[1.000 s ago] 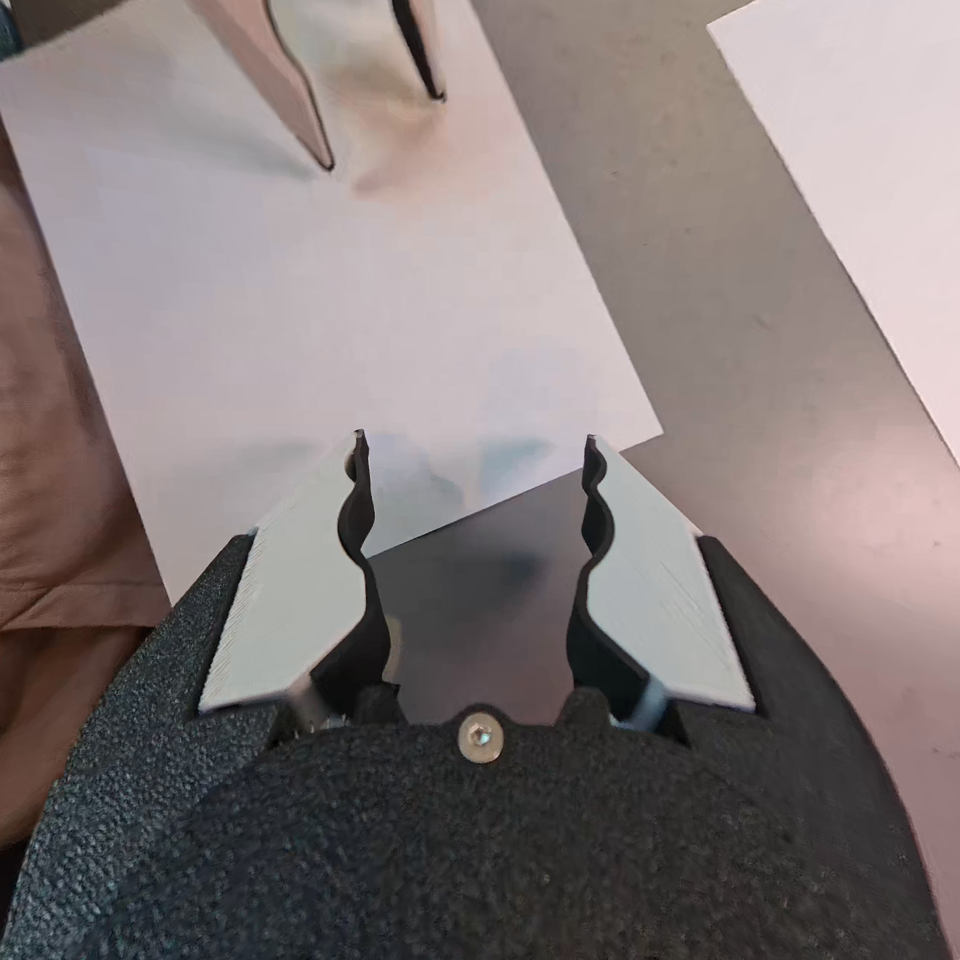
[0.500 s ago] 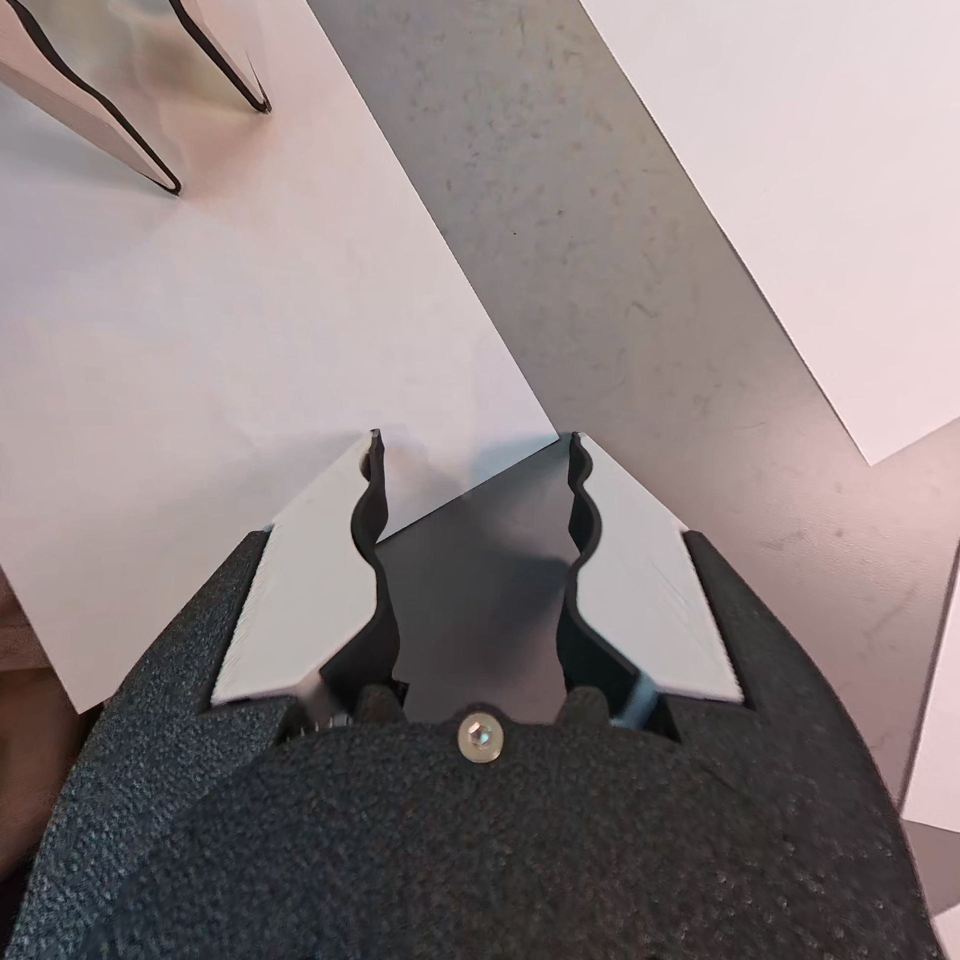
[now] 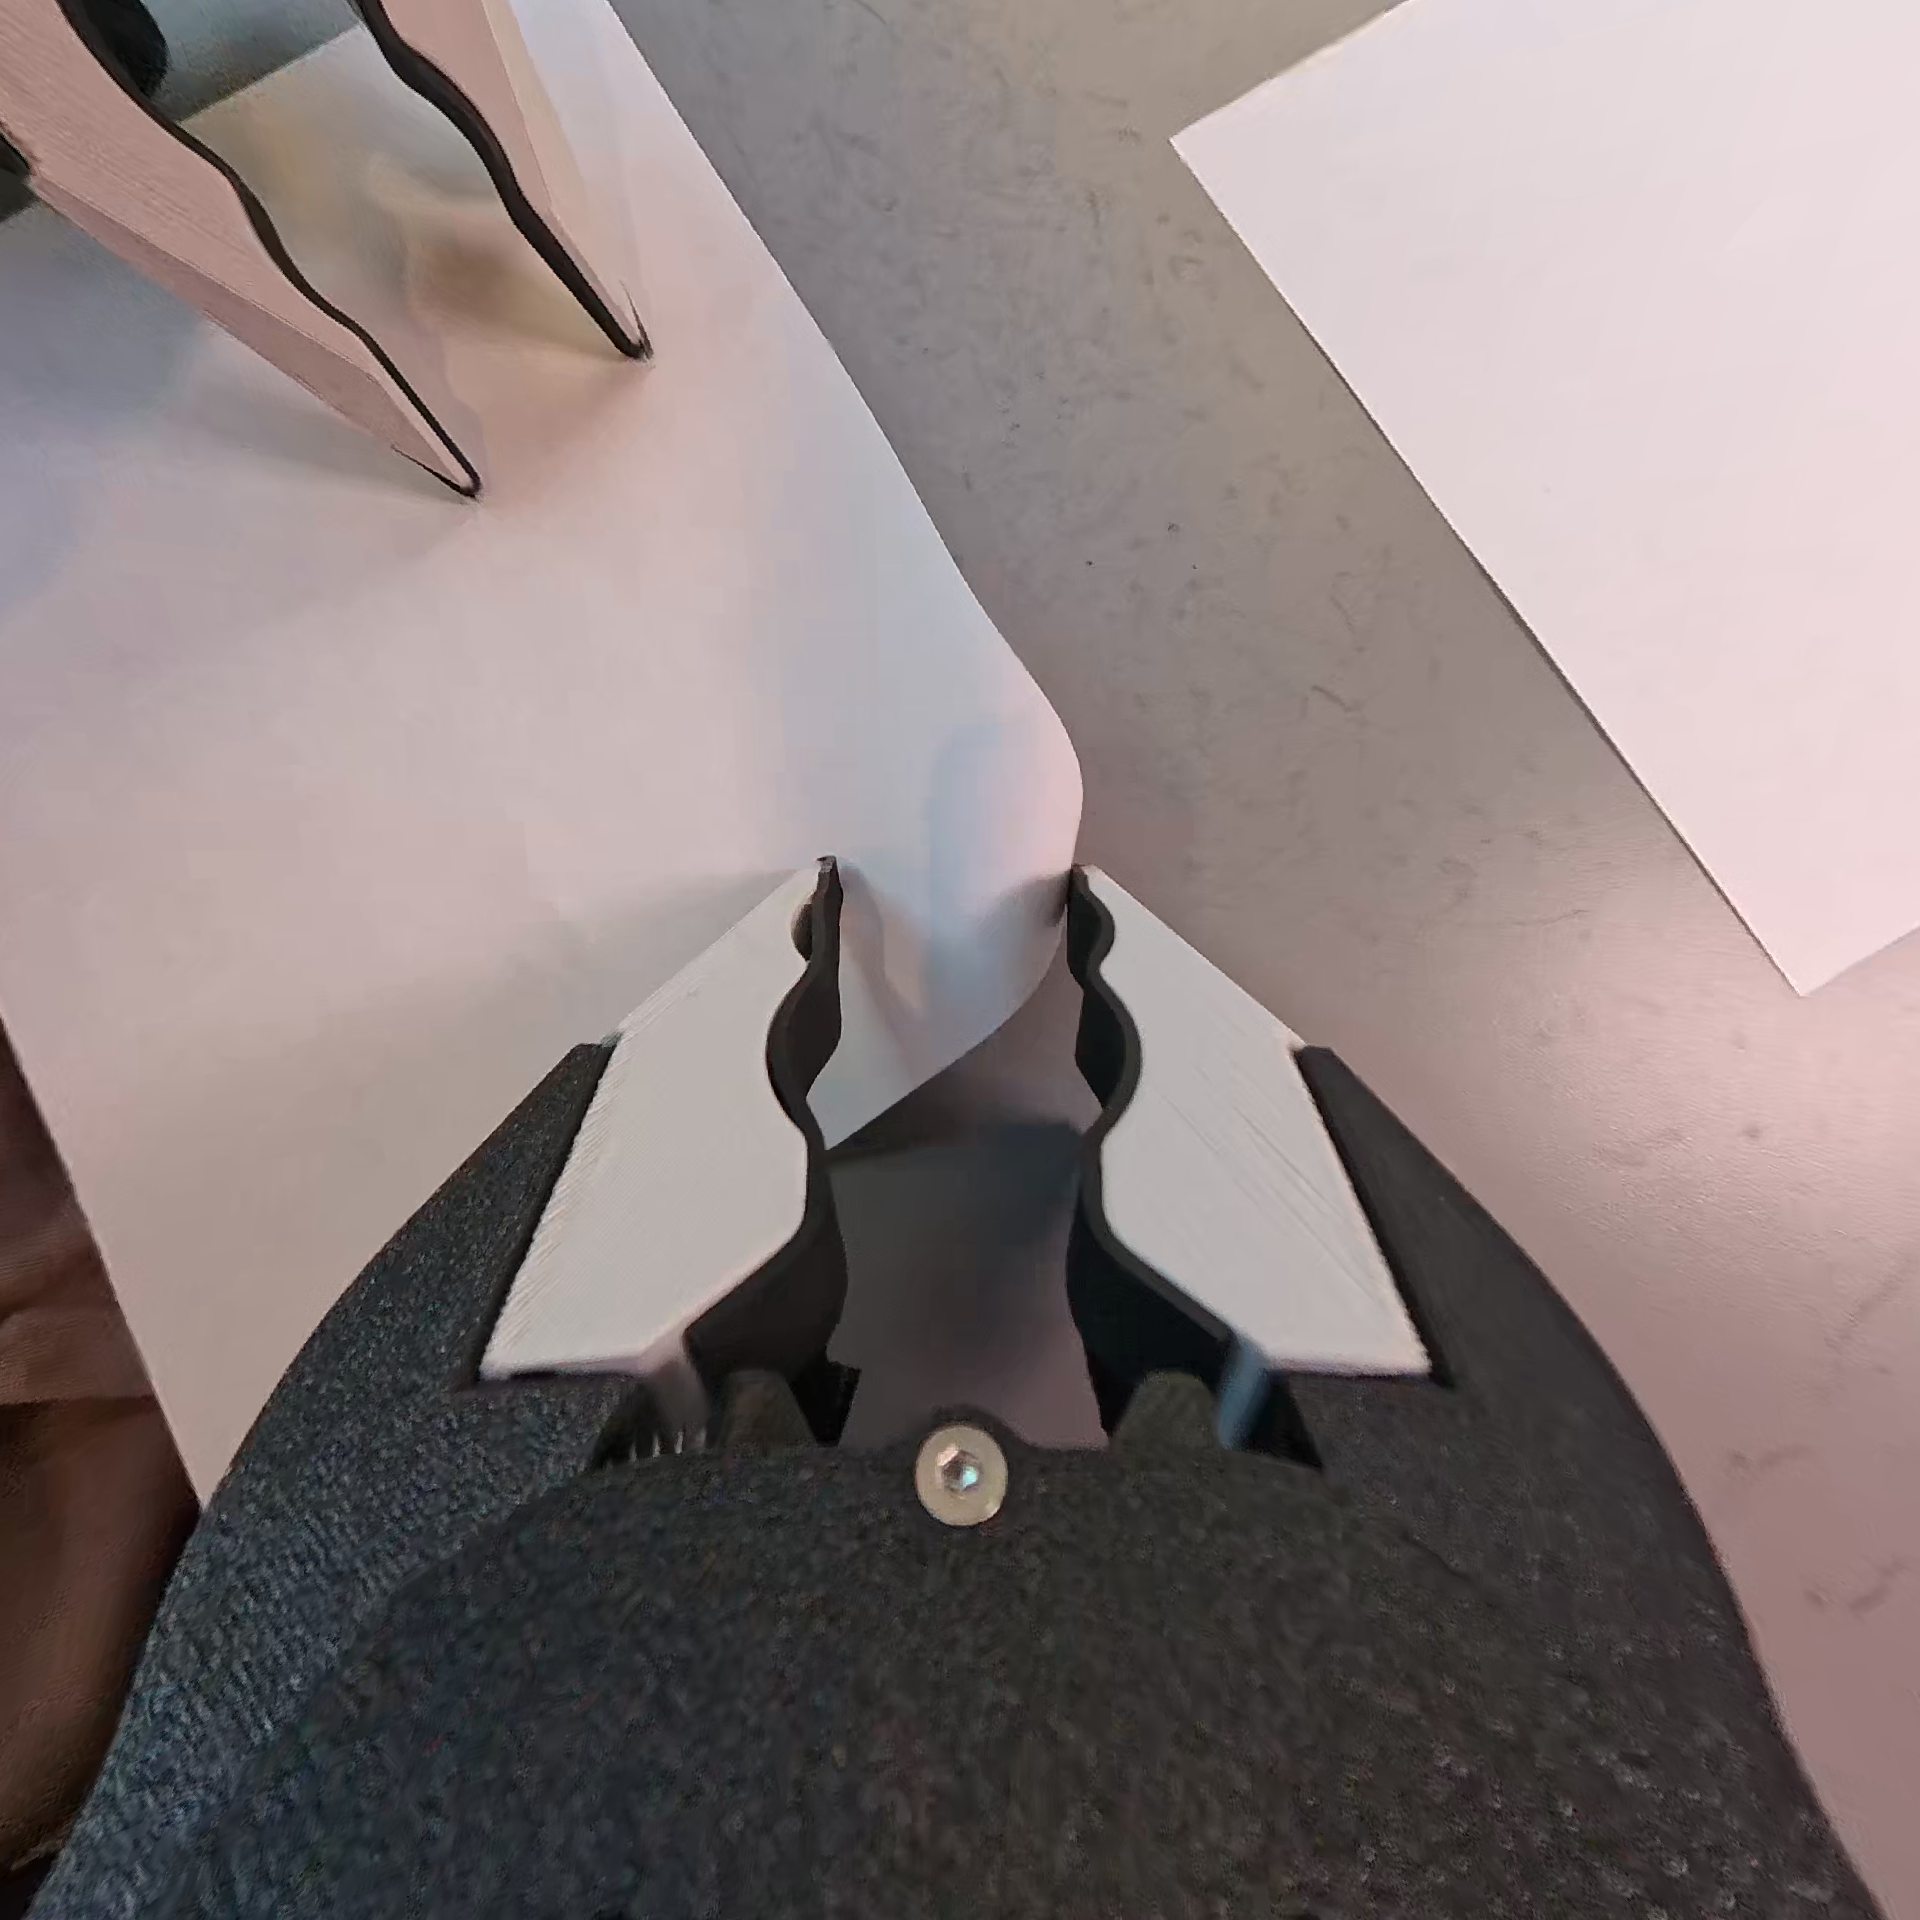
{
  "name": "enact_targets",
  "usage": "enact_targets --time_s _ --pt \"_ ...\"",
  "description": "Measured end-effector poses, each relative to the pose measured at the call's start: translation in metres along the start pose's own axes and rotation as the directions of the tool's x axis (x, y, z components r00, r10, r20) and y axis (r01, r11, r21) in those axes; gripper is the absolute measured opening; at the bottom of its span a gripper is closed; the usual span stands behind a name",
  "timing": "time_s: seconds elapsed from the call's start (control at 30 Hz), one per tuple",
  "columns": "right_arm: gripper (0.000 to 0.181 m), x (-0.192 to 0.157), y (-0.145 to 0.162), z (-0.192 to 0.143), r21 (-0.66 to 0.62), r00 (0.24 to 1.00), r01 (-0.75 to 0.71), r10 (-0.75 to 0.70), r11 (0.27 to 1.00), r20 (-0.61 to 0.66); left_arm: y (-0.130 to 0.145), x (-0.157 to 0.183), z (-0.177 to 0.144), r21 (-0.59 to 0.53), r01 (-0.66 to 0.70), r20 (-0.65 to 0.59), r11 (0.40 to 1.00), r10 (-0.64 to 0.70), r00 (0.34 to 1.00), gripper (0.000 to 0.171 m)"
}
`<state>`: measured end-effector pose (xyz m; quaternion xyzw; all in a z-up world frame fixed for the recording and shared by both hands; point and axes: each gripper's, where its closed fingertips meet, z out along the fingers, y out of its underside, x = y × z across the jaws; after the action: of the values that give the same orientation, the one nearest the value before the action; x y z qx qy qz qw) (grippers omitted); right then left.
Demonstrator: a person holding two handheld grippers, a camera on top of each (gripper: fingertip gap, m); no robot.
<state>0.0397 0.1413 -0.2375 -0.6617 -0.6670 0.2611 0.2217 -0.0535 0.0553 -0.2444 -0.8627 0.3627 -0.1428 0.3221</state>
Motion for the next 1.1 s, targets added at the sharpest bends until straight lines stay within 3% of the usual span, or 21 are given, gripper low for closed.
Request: enact_targets --time_s 0.13,0.27,0.47,0.53,0.63,0.67,0.77,1.1 --pt "0.034 -0.011 -0.019 -0.011 0.129 0.997 -0.038 0.029 0.991 0.072 0.0 0.0 0.0 0.003 0.007 0.006 1.0 -0.007 1.0 0.042" --pt "0.036 -0.036 -0.037 -0.032 0.246 0.957 -0.17 0.101 0.954 0.27 -0.001 -0.001 0.001 0.008 0.022 0.014 1.0 -0.022 1.0 0.041" --pt "0.039 -0.053 -0.04 -0.043 0.234 0.852 -0.4 0.264 0.886 0.453 -0.002 -0.003 0.002 0.015 0.029 0.019 0.999 -0.03 0.999 0.041" --pt "0.048 -0.047 -0.049 -0.044 0.259 0.81 -0.5 0.341 0.826 0.477 -0.003 -0.003 0.002 0.019 0.029 0.017 0.999 -0.03 0.999 0.041" --pt "0.064 -0.034 -0.068 -0.054 0.227 0.606 -0.737 0.475 0.636 0.638 -0.003 -0.003 0.002 0.021 0.027 0.02 0.999 -0.027 0.999 0.041" --pt "0.064 -0.033 -0.069 -0.054 0.213 0.575 -0.761 0.486 0.612 0.658 -0.003 -0.003 0.002 0.022 0.026 0.02 0.999 -0.027 0.999 0.041" --pt "0.062 -0.04 -0.061 -0.037 0.177 0.632 -0.705 0.495 0.687 0.596 -0.003 -0.003 0.002 0.03 0.028 0.02 0.999 -0.029 0.999 0.04" --pt "0.01 -0.017 -0.046 -0.019 0.241 0.907 -0.391 0.328 0.888 0.263 -0.003 -0.005 0.002 0.043 0.026 0.01 0.999 -0.026 1.0 0.039"
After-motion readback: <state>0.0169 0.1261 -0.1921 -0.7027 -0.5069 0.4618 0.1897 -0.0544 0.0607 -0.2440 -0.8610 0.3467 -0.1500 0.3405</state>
